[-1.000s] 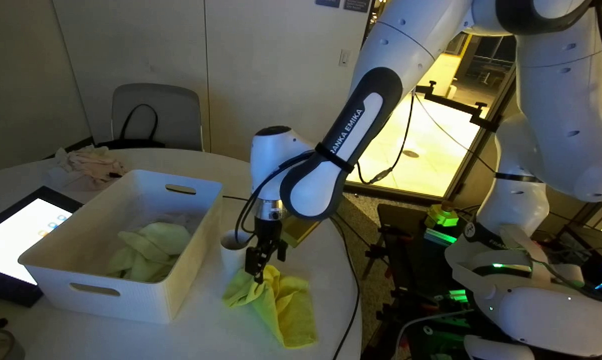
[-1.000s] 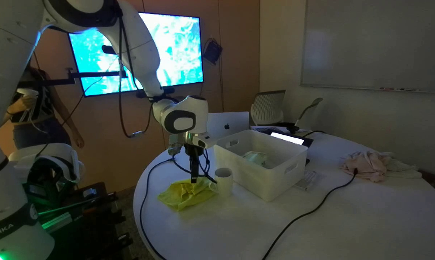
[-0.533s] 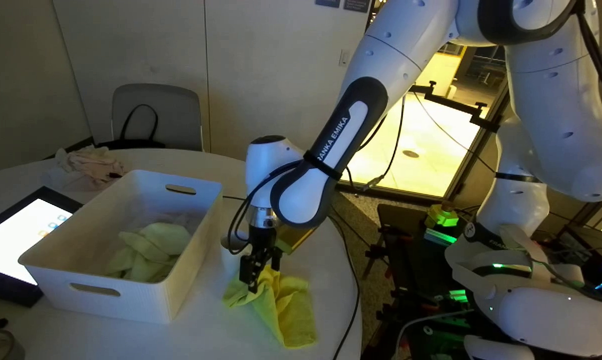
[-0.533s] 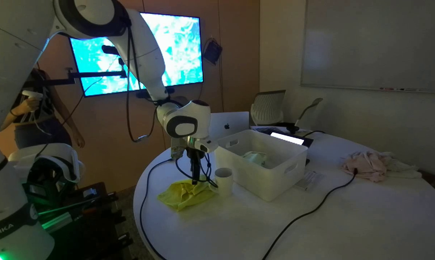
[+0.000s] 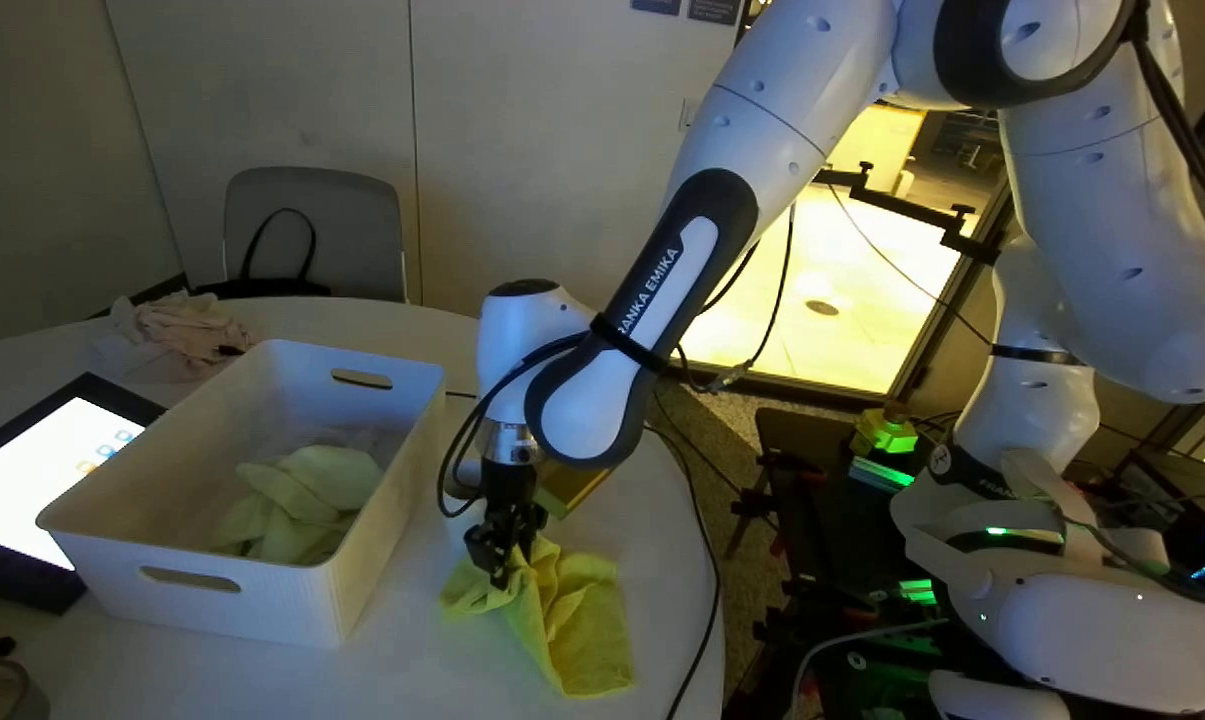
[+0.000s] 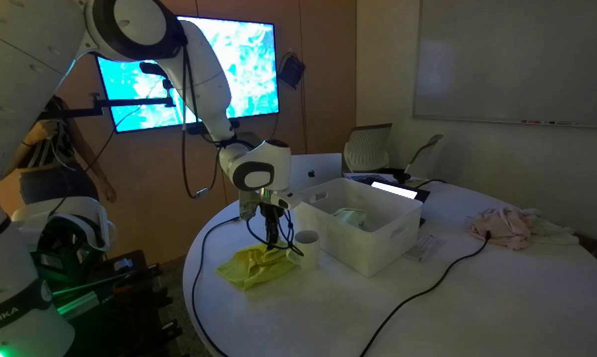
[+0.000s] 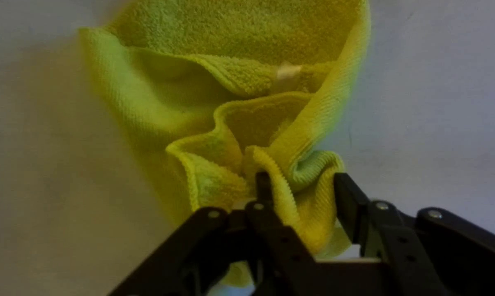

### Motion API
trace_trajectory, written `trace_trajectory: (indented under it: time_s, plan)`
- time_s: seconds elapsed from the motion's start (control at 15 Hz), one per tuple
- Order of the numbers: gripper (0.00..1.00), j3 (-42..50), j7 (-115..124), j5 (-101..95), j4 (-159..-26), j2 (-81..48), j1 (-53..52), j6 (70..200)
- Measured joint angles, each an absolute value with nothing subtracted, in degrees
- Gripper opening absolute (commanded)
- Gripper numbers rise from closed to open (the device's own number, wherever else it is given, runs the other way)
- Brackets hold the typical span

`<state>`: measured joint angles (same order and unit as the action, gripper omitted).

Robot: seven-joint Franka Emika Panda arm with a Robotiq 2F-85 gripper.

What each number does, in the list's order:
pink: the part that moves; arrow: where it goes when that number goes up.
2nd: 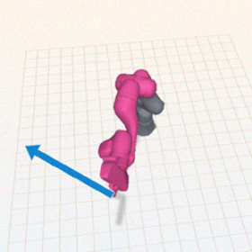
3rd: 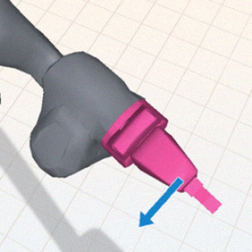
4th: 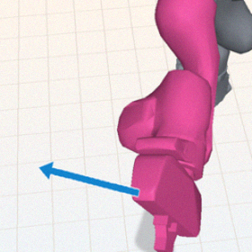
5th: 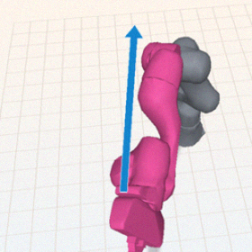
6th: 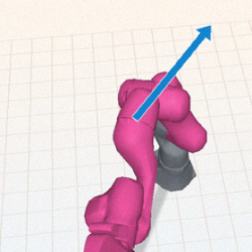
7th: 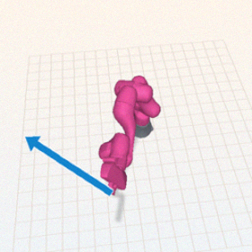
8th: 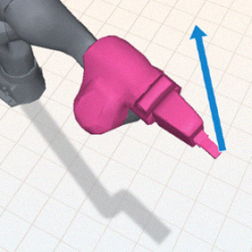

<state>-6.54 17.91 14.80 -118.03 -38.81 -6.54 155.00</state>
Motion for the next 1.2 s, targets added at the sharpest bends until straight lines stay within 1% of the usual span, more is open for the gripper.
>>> trace_trajectory:
  time_s: [0.13,0.67,1.2]
  plan:
    - [0.0,-7.19,17.12,14.8,-117.57,-38.53,-6.75,155.14]
    - [0.01,-10.83,14.9,14.78,-116.53,-31.55,-8.36,155.73]
    - [0.01,-10.51,14.87,14.78,-115.16,-23.78,-9.06,155.74]
